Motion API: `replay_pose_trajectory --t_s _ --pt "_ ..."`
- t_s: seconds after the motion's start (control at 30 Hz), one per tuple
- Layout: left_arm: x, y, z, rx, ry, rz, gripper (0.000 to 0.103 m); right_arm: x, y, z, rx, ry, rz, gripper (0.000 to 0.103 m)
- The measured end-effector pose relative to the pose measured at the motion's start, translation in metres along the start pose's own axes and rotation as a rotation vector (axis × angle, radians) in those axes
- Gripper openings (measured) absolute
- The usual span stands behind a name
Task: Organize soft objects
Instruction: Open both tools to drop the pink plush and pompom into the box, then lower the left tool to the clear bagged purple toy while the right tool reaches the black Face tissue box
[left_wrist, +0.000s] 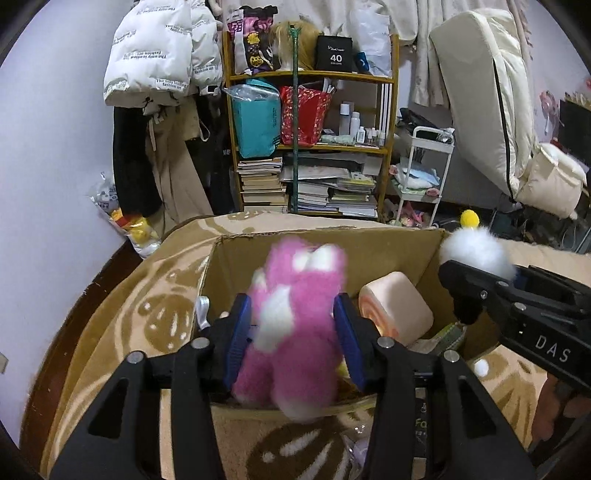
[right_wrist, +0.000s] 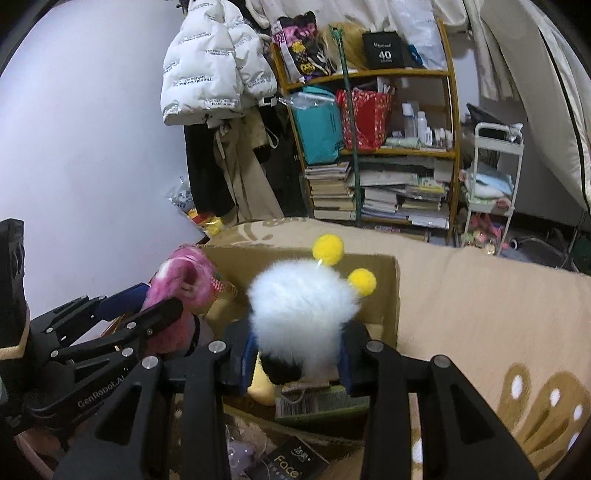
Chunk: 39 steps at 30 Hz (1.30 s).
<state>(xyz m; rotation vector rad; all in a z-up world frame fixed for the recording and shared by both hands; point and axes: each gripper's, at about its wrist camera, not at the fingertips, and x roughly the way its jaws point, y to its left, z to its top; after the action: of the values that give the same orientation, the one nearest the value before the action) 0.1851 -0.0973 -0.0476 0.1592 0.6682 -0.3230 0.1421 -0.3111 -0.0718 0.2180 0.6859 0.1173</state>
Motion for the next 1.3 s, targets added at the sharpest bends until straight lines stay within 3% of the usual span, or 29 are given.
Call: replay_pose_trajectory --t_s 0.03,0.23,0.33,0.43,0.53,0.63,0.7,0.77,0.97,1.1,1.3 --pt "0.0 -0.001 -0.001 0.012 -0.002 0.007 0.059 0.0 -0.002 -0.001 0.013 0.008 0.003 0.038" --pt "-0.007 0.001 -0.007 0.002 -0.017 0.078 0.067 -0.008 -0.009 -0.007 0.062 0.021 0.018 0.043" --pt "-0.011 0.008 -0.008 -0.031 -0.017 0.095 0.073 -0.015 -0.012 -0.005 0.098 0.009 0.029 0.055" --pt "-0.014 0.013 -0.007 -0.053 -0.003 0.095 0.076 -0.022 -0.013 -0.001 0.117 -0.005 0.025 0.059" --pt "-0.021 0.017 -0.007 -0.07 -0.005 0.083 0.081 -0.031 -0.016 0.0 0.13 -0.019 0.023 0.069" --pt "-0.029 0.018 -0.009 -0.066 -0.009 0.08 0.082 -0.04 -0.019 0.002 0.149 -0.03 0.022 0.071" --pt "-0.034 0.018 -0.01 -0.063 -0.011 0.076 0.084 -0.048 -0.019 0.002 0.148 -0.036 0.011 0.081" --pt "-0.042 0.017 -0.012 -0.056 -0.019 0.076 0.092 -0.057 -0.018 0.002 0.144 -0.053 0.002 0.087" --pt "-0.063 0.01 -0.017 -0.013 -0.037 0.091 0.096 -0.076 -0.009 -0.001 0.111 -0.042 -0.022 0.09" --pt "-0.074 0.009 -0.026 -0.003 -0.021 0.083 0.099 -0.088 -0.005 -0.008 0.105 -0.042 -0.035 0.099" --pt "-0.084 0.011 -0.038 -0.017 0.014 0.076 0.099 -0.102 -0.005 -0.02 0.116 -0.035 -0.043 0.101"
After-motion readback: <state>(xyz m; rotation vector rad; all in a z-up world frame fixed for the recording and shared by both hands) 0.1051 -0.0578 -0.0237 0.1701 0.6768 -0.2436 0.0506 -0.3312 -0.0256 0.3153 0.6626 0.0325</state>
